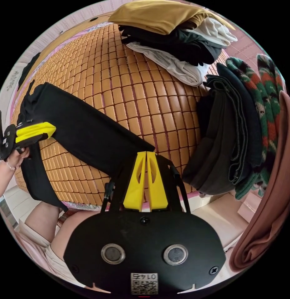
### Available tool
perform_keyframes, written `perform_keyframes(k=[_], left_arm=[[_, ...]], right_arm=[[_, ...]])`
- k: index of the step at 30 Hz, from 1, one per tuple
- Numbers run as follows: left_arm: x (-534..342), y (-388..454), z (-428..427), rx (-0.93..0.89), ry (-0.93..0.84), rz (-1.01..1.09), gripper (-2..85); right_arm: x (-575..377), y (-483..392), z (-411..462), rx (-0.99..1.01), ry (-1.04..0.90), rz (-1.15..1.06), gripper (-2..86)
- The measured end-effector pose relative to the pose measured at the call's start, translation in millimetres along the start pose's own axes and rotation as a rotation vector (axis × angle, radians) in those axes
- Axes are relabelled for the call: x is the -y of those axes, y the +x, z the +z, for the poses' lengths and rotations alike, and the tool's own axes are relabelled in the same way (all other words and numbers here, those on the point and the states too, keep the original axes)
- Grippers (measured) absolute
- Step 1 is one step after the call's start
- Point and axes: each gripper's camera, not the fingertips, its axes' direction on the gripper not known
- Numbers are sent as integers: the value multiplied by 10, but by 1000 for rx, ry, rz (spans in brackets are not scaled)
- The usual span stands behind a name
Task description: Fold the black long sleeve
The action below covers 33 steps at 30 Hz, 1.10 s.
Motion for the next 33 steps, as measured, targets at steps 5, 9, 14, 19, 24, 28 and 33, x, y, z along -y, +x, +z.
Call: perform_keyframes(k=[5,9,14,19,24,28,33], left_arm=[[-298,-30,-54,7,28,-23,-8],[-1011,-410,-594,30,164,-223,-7],[-2496,-972,-1309,239,246,-571,-8],[-3961,-1327,-1640,357,249,-895,-8],[-4686,-1363,-1486,327,285,-942,1],[-4994,-1415,-1239,276,284,-960,5],[-5506,-1457,-894,231,274,-963,0]], right_arm=[[35,-24,-168,29,-21,12,3],[92,-96,-453,12,-12,55,82],[642,-933,-993,111,67,-142,108],[1482,-2608,-1312,302,145,-515,99],[2217,-4404,-1536,414,149,-769,88],[2537,-5604,-1541,274,124,-849,84],[2784,-6167,-1382,173,-4,-803,42]])
